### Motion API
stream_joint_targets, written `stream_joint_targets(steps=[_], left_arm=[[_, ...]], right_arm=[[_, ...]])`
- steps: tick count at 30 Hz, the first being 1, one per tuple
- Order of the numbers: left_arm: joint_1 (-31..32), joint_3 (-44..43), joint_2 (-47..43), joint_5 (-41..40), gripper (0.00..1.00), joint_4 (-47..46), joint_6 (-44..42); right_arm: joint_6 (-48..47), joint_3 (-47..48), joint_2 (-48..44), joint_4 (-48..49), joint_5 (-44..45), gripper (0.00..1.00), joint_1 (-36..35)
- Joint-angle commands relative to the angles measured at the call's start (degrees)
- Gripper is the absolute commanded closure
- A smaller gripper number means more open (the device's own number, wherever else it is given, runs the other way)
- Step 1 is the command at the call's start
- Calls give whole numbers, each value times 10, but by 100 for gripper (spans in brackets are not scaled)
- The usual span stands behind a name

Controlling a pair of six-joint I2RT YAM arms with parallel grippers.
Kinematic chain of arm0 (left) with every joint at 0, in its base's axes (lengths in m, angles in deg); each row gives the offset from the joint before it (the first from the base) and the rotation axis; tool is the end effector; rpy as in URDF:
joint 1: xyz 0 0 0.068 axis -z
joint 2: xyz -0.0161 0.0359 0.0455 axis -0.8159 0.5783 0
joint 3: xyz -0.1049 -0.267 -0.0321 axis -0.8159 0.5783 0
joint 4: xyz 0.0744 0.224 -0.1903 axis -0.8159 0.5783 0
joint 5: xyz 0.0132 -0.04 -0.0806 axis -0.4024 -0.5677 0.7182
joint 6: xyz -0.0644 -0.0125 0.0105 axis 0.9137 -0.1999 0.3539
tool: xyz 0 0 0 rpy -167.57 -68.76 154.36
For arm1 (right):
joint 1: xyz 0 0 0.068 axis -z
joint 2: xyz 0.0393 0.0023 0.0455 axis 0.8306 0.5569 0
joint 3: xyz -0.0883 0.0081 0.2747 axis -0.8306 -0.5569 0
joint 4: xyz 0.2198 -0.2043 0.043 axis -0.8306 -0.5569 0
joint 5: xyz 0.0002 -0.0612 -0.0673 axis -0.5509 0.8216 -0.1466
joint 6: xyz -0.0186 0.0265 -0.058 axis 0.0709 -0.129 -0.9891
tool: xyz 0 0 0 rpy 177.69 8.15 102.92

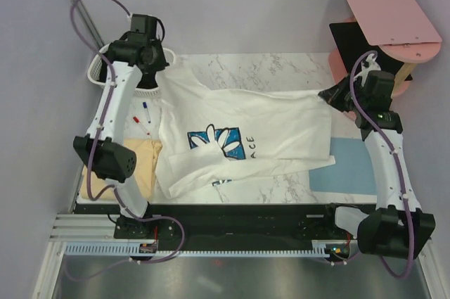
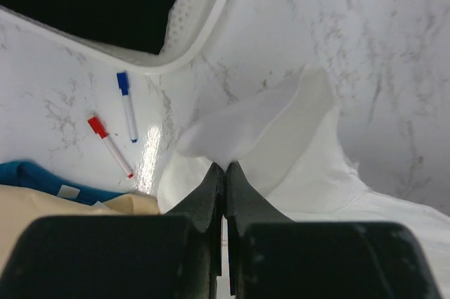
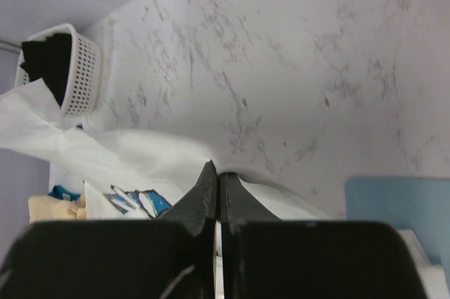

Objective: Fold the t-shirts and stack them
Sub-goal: Flatten out the tshirt

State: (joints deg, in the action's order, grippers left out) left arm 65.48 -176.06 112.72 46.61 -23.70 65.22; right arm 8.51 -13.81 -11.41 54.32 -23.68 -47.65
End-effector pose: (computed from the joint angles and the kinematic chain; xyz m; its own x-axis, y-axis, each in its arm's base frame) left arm 0.4459 -0.0732 0.4047 -0.7065 -0.2145 -0.6745 -0.2233 0.9718 -0.0751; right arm 0.3106 -0.0258 0.3418 -0.5239 0.5329 -0.6645 0.0653 0.8030 0.5924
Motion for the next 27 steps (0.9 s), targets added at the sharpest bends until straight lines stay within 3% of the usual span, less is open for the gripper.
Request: stream_joint_targets(steps=[1, 6, 14, 23, 27], left_arm=[[1, -61, -149, 19, 98, -8, -31], [1, -58, -261, 47, 98, -11, -43], [1, 1, -439, 66, 98, -2, -50], [1, -78, -536, 91, 98, 52, -27], [-1, -173, -530, 126, 98, 65, -10]], right_arm=[[-14, 94, -63, 15, 44, 100, -7], [-64, 186, -87, -37, 91, 100, -22], [-88, 224, -170, -47, 70, 100, -46], [-85, 338, -240, -76, 71, 100, -53], [-78, 397, -248, -91, 68, 100, -58]])
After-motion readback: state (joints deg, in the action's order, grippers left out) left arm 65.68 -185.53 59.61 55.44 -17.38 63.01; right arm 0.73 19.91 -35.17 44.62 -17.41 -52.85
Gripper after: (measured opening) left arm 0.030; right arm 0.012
